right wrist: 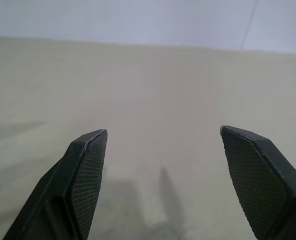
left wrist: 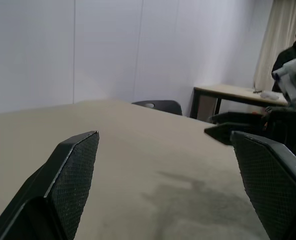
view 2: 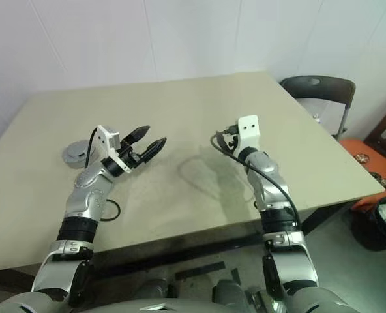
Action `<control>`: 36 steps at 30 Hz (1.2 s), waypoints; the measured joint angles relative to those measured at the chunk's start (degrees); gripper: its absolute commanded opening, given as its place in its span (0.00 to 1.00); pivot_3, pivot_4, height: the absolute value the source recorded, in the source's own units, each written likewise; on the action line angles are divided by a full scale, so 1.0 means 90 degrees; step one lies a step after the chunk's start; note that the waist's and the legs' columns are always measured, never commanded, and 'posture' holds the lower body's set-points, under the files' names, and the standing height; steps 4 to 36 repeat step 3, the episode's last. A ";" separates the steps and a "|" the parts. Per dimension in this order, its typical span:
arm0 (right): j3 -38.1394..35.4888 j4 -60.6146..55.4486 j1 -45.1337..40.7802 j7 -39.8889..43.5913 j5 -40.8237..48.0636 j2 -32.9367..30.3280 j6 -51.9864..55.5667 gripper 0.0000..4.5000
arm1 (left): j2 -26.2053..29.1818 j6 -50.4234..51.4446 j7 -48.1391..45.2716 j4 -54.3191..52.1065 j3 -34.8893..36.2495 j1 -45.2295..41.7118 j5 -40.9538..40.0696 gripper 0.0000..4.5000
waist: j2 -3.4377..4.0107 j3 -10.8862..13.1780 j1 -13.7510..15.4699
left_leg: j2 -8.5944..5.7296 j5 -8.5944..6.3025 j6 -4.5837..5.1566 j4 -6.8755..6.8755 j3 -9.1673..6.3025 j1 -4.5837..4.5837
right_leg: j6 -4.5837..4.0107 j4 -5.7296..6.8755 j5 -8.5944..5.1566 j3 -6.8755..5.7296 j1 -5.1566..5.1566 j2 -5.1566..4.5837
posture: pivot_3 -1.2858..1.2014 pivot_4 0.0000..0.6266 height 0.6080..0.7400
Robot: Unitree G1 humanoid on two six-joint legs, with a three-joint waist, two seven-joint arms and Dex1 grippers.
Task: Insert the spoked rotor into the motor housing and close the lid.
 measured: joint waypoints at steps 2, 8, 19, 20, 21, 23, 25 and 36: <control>0.0032 0.0152 -0.0022 -0.0171 -0.0099 0.0170 -0.0233 0.84 | 0.0049 0.0060 -0.0030 -0.0001 -0.0007 -0.0008 0.0001 0.99 | 0.0000 0.0000 -0.0011 | 0.0000 0.0002 -0.0002 0.0000 0.0000 0.0003 | 0.0000 0.0004 0.0000 0.0001 0.0001 0.0002 | 0.52 0.00 1.00; 0.0033 0.0264 -0.0048 -0.0240 -0.0107 0.0257 -0.0322 0.84 | 0.0071 0.0089 -0.0026 -0.0013 -0.0008 -0.0005 0.0001 0.99 | 0.0000 0.0000 -0.0012 | 0.0000 0.0002 -0.0003 0.0000 0.0000 0.0003 | 0.0000 0.0007 0.0000 0.0001 0.0000 0.0002 | 0.52 0.00 1.00; 0.0033 0.0264 -0.0048 -0.0240 -0.0107 0.0257 -0.0322 0.84 | 0.0071 0.0089 -0.0026 -0.0013 -0.0008 -0.0005 0.0001 0.99 | 0.0000 0.0000 -0.0012 | 0.0000 0.0002 -0.0003 0.0000 0.0000 0.0003 | 0.0000 0.0007 0.0000 0.0001 0.0000 0.0002 | 0.52 0.00 1.00; 0.0033 0.0264 -0.0048 -0.0240 -0.0107 0.0257 -0.0322 0.84 | 0.0071 0.0089 -0.0026 -0.0013 -0.0008 -0.0005 0.0001 0.99 | 0.0000 0.0000 -0.0012 | 0.0000 0.0002 -0.0003 0.0000 0.0000 0.0003 | 0.0000 0.0007 0.0000 0.0001 0.0000 0.0002 | 0.52 0.00 1.00; 0.0033 0.0264 -0.0048 -0.0240 -0.0107 0.0257 -0.0322 0.84 | 0.0071 0.0089 -0.0026 -0.0013 -0.0008 -0.0005 0.0001 0.99 | 0.0000 0.0000 -0.0012 | 0.0000 0.0002 -0.0003 0.0000 0.0000 0.0003 | 0.0000 0.0007 0.0000 0.0001 0.0000 0.0002 | 0.52 0.00 1.00; 0.0033 0.0264 -0.0048 -0.0240 -0.0107 0.0257 -0.0322 0.84 | 0.0071 0.0089 -0.0026 -0.0013 -0.0008 -0.0005 0.0001 0.99 | 0.0000 0.0000 -0.0012 | 0.0000 0.0002 -0.0003 0.0000 0.0000 0.0003 | 0.0000 0.0007 0.0000 0.0001 0.0000 0.0002 | 0.52 0.00 1.00; 0.0033 0.0264 -0.0048 -0.0240 -0.0107 0.0257 -0.0322 0.84 | 0.0071 0.0089 -0.0026 -0.0013 -0.0008 -0.0005 0.0001 0.99 | 0.0000 0.0000 -0.0012 | 0.0000 0.0002 -0.0003 0.0000 0.0000 0.0003 | 0.0000 0.0007 0.0000 0.0001 0.0000 0.0002 | 0.52 0.00 1.00; 0.0033 0.0264 -0.0048 -0.0240 -0.0107 0.0257 -0.0322 0.84 | 0.0071 0.0089 -0.0026 -0.0013 -0.0008 -0.0005 0.0001 0.99 | 0.0000 0.0000 -0.0012 | 0.0000 0.0002 -0.0003 0.0000 0.0000 0.0003 | 0.0000 0.0007 0.0000 0.0001 0.0000 0.0002 | 0.52 0.00 1.00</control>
